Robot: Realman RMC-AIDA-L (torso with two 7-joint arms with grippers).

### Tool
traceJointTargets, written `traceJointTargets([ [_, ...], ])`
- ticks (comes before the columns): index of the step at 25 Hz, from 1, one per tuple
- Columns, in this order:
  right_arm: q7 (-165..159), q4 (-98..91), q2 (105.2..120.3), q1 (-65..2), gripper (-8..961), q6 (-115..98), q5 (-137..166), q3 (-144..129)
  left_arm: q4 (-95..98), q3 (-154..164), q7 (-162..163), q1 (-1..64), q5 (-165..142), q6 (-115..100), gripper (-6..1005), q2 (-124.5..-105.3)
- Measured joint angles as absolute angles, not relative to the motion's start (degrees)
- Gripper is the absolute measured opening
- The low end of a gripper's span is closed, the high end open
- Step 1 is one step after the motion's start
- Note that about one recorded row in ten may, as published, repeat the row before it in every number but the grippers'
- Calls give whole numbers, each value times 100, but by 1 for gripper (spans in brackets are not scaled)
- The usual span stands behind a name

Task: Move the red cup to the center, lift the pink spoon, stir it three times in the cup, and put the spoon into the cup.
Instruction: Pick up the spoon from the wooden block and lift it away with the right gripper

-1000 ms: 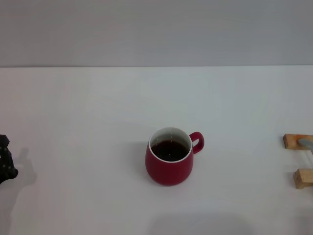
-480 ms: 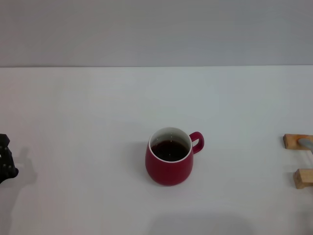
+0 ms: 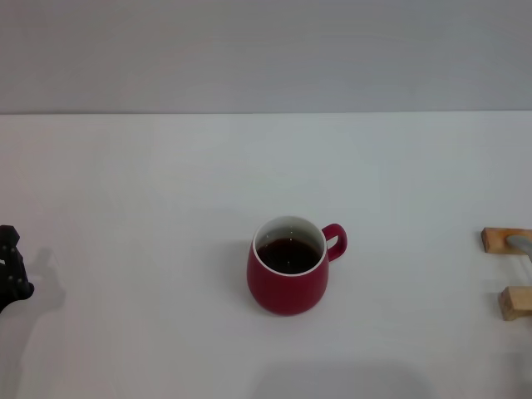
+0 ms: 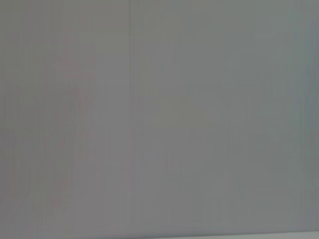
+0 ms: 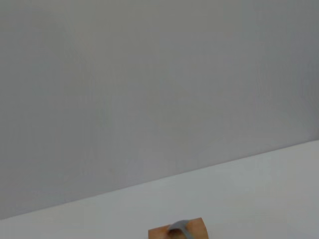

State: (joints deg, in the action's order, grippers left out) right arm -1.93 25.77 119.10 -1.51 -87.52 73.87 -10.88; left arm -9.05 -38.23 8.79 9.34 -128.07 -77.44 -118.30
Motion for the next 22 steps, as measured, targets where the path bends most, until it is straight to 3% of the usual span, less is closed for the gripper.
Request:
traceJointTargets([
  [22,-194,2495,11916,-333,520,-8477,7382,-987,-905,-3870,879,977,-12806,-7737,-2,-11830],
])
